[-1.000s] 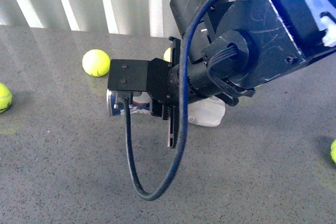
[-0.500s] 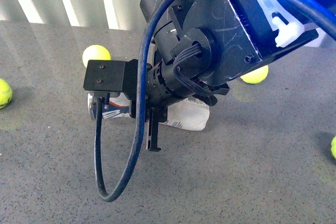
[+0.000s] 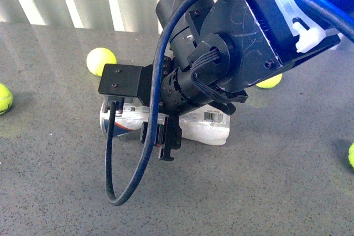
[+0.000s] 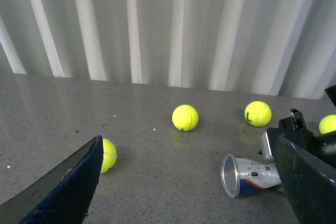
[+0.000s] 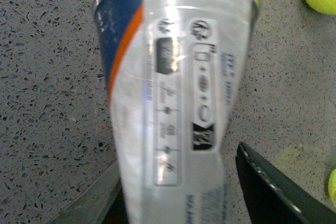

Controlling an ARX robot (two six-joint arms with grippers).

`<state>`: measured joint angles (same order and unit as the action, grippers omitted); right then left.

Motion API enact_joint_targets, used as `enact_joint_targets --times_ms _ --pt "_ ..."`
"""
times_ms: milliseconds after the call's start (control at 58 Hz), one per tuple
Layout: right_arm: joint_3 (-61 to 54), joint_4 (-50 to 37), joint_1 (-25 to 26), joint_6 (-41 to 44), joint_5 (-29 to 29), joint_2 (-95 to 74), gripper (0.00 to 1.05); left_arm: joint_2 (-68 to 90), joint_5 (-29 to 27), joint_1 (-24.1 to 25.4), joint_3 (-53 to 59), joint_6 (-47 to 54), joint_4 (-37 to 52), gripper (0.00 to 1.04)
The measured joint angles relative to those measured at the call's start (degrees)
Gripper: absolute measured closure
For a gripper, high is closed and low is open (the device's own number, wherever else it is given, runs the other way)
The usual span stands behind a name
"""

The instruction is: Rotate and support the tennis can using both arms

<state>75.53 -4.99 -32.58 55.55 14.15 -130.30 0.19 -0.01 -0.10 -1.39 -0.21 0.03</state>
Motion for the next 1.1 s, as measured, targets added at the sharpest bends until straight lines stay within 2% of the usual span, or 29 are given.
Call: enact_joint_targets --times_ms 69,172,328,690,879,1103 --pt "-0.11 -0.11 -0.11 -0.57 -0.07 0.07 0.18 0.00 0.00 0.00 0.00 0.00 0.00 0.07" --pt "-0.94 -0.09 -0.28 -1.97 0.20 0.70 0.05 0.00 0.00 0.00 0.00 0.00 0.00 0.07" --pt "-3.30 -0.42 -0.66 -5.99 1.90 4.07 0.07 0.00 0.00 0.00 0.00 0.00 0.00 0.07" --pt "-12.90 -2.10 1.22 -8.28 1.62 12.13 0.07 0.00 0.02 0.00 0.00 0.00 0.00 0.07" --pt "-18.75 -4.15 5.64 -8.22 1.29 17.27 0.07 0.00 0.00 0.00 0.00 0.00 0.00 0.07" --pt "-27.58 -8.96 14.73 -8.31 1.18 26.84 0.07 0.00 0.00 0.00 0.00 0.00 0.00 0.07"
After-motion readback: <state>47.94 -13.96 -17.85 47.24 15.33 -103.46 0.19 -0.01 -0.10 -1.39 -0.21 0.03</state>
